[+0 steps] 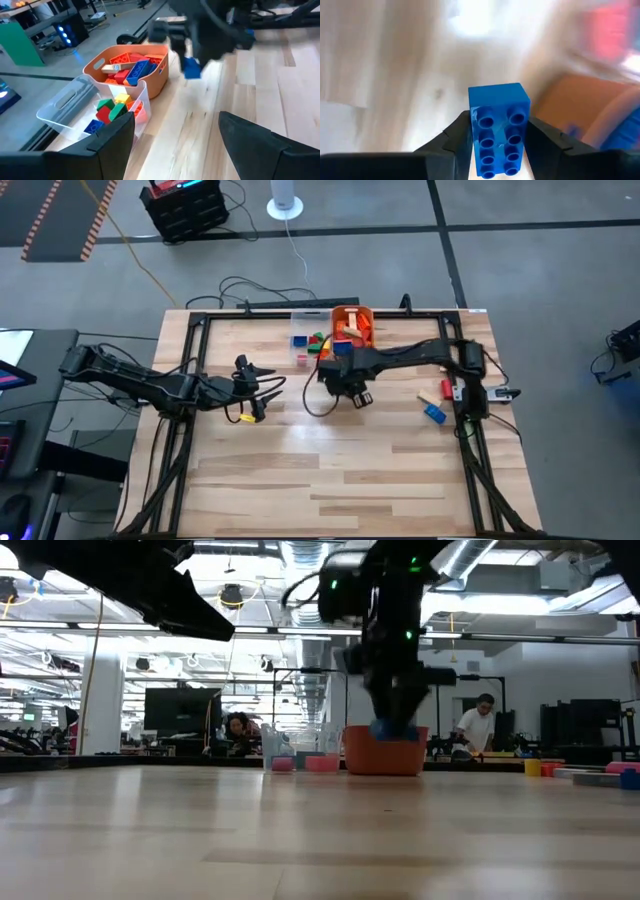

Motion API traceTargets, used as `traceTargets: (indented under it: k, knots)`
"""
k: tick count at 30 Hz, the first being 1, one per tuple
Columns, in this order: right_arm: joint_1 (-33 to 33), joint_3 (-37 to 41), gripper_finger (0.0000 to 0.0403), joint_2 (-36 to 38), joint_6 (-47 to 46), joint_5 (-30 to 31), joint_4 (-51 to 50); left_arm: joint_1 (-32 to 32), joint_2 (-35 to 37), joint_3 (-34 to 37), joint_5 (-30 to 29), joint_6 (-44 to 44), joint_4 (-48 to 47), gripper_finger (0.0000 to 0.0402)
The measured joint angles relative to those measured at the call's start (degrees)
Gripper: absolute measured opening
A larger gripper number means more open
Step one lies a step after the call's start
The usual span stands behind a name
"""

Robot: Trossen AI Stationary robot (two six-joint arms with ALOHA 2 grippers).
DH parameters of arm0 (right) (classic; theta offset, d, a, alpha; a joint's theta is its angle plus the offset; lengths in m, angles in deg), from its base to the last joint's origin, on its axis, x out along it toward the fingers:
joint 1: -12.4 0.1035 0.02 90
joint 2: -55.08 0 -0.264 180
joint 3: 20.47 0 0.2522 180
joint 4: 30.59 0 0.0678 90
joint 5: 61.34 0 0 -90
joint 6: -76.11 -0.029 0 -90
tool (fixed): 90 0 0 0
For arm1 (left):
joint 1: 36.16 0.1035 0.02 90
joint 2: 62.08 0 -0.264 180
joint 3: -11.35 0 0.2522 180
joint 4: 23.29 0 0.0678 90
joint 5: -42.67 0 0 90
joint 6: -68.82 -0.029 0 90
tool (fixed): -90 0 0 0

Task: Sort blocks by size
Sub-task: Put the blue rectangle game piece into the orange bin, then put the yellow half-circle block into the clear bin

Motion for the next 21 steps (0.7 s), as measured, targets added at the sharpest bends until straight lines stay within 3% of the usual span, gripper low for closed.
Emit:
traceTargets:
  k: [9,14,21]
  knots:
    - [-11.3,-0.2,0.0182,11.4,-6.2,-1.1,13.9,0.0,0.0,0.0,0.0,1.8,-1.4,0.028]
    - [-18.0,-0.1,0.0213,11.2,-13.3,-1.3,12.3,0.0,0.0,0.0,0.0,2.1,-2.6,0.028]
    - [-20.8,0.0,0.0242,13.0,-12.0,-0.4,-0.4,0.0,0.0,0.0,0.0,2.6,-3.4,0.028]
